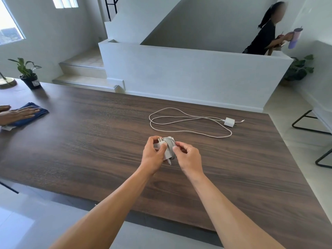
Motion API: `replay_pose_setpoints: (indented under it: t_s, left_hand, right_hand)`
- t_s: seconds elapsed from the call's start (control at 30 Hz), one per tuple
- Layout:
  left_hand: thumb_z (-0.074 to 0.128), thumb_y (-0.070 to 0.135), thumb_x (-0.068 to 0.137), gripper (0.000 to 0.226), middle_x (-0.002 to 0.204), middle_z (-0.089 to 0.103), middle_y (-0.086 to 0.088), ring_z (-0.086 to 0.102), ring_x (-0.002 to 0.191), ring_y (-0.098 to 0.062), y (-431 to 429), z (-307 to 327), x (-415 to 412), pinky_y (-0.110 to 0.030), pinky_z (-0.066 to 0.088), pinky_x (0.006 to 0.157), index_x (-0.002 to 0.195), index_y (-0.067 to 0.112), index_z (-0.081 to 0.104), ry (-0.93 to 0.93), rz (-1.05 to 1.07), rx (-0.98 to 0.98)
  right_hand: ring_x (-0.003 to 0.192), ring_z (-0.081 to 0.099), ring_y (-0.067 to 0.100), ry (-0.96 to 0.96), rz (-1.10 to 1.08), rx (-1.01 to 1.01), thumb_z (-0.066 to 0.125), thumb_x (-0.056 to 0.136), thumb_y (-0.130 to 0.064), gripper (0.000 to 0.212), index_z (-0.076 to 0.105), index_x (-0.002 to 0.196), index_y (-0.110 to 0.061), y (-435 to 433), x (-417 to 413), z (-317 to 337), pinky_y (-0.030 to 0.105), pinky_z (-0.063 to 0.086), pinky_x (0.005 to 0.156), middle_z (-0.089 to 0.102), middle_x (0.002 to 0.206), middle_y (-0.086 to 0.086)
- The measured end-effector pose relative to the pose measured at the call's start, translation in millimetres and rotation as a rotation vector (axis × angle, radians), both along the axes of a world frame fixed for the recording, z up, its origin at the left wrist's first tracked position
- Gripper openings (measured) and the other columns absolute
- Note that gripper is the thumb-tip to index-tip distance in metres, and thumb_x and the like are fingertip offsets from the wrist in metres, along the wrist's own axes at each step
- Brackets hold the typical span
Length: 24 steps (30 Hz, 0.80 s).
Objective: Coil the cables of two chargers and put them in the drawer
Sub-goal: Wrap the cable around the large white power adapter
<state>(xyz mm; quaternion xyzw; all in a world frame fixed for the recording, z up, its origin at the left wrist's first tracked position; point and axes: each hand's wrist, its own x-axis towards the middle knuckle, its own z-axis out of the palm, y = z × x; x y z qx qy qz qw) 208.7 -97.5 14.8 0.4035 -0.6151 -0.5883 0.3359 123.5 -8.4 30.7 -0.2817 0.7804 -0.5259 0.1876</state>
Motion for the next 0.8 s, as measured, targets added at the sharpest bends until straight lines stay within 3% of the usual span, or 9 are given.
replay_pose_setpoints:
  t_s: [0.1,0.2,0.33,0.5,0.67,0.8]
  left_hand:
    - [0.056,0.016,0.093,0.022,0.101,0.061,-0.002,0.063,0.071,-0.017,3,2,-3,-0.028,0.053,0.054,0.114,0.015,0.05,0.048,0.022,0.075]
    - [0.056,0.014,0.093,0.022,0.103,0.059,-0.001,0.064,0.072,-0.017,7,5,-7,-0.032,0.056,0.057,0.114,0.014,0.049,0.087,0.01,0.125]
    - [0.057,0.01,0.092,0.02,0.115,0.056,-0.002,0.062,0.074,-0.015,11,4,-5,-0.032,0.056,0.055,0.11,0.015,0.049,0.143,0.009,0.165]
    - [0.059,0.012,0.091,0.017,0.113,0.06,-0.012,0.063,0.083,-0.018,16,0,-7,-0.035,0.056,0.059,0.105,0.019,0.052,0.206,0.014,0.235]
    - [0.057,0.009,0.094,0.02,0.107,0.059,-0.008,0.064,0.074,-0.013,18,-2,-7,-0.031,0.053,0.053,0.111,0.013,0.049,0.253,-0.039,0.263]
    - [0.058,0.012,0.094,0.018,0.113,0.059,-0.012,0.065,0.078,-0.017,17,-4,-11,-0.035,0.054,0.056,0.109,0.017,0.05,0.252,-0.071,0.279]
  right_hand:
    - [0.089,0.053,-0.001,-0.02,0.053,-0.052,0.076,0.08,-0.023,0.049,0.059,0.125,-0.014,3,9,-6,-0.001,0.039,0.074,0.048,0.116,0.001]
    - [0.09,0.052,0.0,-0.017,0.028,-0.077,0.08,0.076,-0.022,0.056,0.055,0.126,-0.017,3,11,-11,0.002,0.039,0.079,0.044,0.114,0.001]
    - [0.097,0.056,0.014,-0.006,0.035,-0.059,0.079,0.076,-0.021,0.045,0.061,0.117,-0.019,3,4,-8,0.023,0.047,0.09,0.049,0.111,0.0]
    - [0.092,0.054,0.01,0.031,0.032,-0.048,0.073,0.081,-0.018,0.03,0.061,0.109,-0.014,4,-4,-2,0.017,0.042,0.083,0.05,0.115,0.004]
    - [0.092,0.054,0.012,0.101,0.088,0.042,0.075,0.076,-0.022,0.027,0.06,0.097,-0.013,3,-15,5,0.019,0.043,0.079,0.049,0.113,0.005]
    - [0.081,0.051,0.007,0.191,0.112,0.116,0.075,0.075,-0.028,0.031,0.059,0.092,-0.008,1,-23,12,0.011,0.038,0.064,0.049,0.109,0.002]
